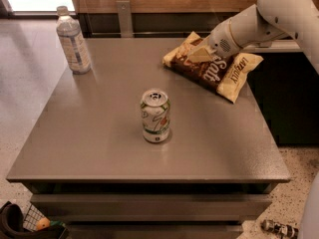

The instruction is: Move brown chip bag near blue plastic bottle

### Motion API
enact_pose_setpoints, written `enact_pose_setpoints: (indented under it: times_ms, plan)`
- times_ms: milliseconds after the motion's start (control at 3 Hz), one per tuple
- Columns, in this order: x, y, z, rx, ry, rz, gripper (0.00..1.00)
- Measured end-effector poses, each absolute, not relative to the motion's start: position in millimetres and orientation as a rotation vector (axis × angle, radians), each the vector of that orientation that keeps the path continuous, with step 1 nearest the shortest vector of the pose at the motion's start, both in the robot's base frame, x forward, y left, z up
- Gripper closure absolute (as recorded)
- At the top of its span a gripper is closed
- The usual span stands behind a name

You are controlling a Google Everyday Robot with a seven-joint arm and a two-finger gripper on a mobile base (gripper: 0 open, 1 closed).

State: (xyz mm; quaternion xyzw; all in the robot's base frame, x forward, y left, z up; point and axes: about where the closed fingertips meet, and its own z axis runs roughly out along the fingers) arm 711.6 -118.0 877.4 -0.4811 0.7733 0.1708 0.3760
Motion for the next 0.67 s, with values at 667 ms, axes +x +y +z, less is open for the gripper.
enact_pose_setpoints:
  times_ms: [667]
  plan:
    - [712.2, -113.0, 872.9, -1.238, 1.98, 0.447, 0.71]
